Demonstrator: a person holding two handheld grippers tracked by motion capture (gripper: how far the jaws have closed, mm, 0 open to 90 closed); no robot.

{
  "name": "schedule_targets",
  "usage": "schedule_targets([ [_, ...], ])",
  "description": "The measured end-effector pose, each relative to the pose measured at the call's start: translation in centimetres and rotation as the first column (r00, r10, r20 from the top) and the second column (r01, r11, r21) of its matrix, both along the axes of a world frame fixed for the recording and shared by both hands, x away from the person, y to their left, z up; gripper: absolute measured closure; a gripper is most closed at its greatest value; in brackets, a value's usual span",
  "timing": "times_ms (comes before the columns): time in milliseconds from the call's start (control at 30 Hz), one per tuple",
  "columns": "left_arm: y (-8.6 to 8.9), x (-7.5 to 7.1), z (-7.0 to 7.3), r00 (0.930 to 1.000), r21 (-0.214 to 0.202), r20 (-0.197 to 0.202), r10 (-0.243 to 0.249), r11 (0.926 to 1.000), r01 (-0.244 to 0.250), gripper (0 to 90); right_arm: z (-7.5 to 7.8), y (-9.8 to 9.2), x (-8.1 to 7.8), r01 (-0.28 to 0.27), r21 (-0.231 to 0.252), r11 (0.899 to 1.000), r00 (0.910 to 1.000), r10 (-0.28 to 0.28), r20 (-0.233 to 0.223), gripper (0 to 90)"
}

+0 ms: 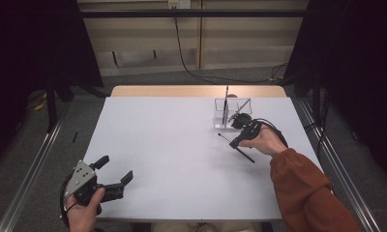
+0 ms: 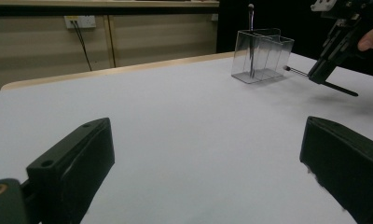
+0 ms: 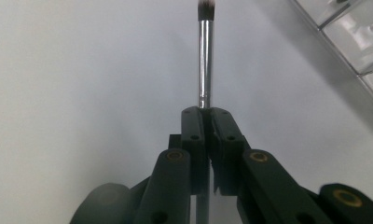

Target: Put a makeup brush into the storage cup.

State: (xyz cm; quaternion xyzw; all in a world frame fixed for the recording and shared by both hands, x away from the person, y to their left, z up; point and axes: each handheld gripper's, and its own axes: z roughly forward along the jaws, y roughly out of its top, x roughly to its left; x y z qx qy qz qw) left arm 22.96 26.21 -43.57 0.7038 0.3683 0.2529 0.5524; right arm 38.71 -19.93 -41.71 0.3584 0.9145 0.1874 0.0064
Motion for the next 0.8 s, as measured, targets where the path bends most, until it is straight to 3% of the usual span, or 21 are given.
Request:
schedule_targets([
  [467,0.0,0.0,0.0,1.0000,0.000,-0.001,0.000,1.0000,0.000,2.9,0.7,-1.1,-1.2,0.016,0.125,0.992,0.9967,-0.026,0.078,85.1],
  [800,0.0,0.0,0.0,1.0000,0.000,-0.002,0.000,1.0000,0.000,2.9,0.9,-2.1,-2.1,0.017,0.224,0.974,0.9912,-0.046,0.124,85.1],
])
